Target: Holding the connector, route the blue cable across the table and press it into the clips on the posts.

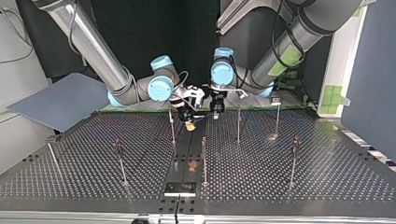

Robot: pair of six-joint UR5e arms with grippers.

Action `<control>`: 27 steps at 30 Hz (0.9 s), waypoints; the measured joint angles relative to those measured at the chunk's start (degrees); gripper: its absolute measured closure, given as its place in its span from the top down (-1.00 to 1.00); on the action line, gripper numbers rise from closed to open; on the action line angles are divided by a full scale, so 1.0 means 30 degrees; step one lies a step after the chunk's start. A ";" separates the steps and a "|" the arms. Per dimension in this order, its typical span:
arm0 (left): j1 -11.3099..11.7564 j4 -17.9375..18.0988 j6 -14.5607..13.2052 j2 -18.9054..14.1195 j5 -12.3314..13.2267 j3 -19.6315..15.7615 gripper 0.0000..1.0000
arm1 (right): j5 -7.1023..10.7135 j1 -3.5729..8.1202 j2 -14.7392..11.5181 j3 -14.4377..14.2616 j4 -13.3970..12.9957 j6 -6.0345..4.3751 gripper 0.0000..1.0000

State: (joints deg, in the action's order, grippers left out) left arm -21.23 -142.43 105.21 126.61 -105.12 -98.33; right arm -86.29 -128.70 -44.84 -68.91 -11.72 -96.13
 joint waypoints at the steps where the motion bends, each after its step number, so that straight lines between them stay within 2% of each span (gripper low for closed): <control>1: -0.0029 -0.0108 -0.0010 -0.0047 -0.0033 0.0000 -1.00 | 0.0005 0.0008 -0.0015 0.0001 0.0015 0.0018 -1.00; 6: -0.0207 -0.0817 0.0054 -0.0536 -0.0669 0.0000 -1.00 | 0.0019 0.0046 -0.0371 0.0006 0.0144 0.0110 -1.00; 15: -0.0495 -0.2025 0.0162 -0.1912 -0.2032 -0.0100 -1.00 | 0.0029 0.0181 -0.1747 -0.0002 0.1173 -0.0354 -1.00; 21: -0.0637 -0.2578 0.0295 -0.2938 -0.2231 -0.0112 -1.00 | 0.0017 0.0321 -0.2718 -0.0267 0.2133 -0.0405 -1.00; 27: -0.0685 -0.2984 0.0364 -0.3920 -0.2174 -0.0115 -1.00 | 0.0059 0.0593 -0.3585 -0.1023 0.2865 -0.0732 -1.00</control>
State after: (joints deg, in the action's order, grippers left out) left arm -23.29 -151.38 106.30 114.85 -111.65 -98.67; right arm -86.12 -126.92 -55.60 -71.97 -3.12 -98.33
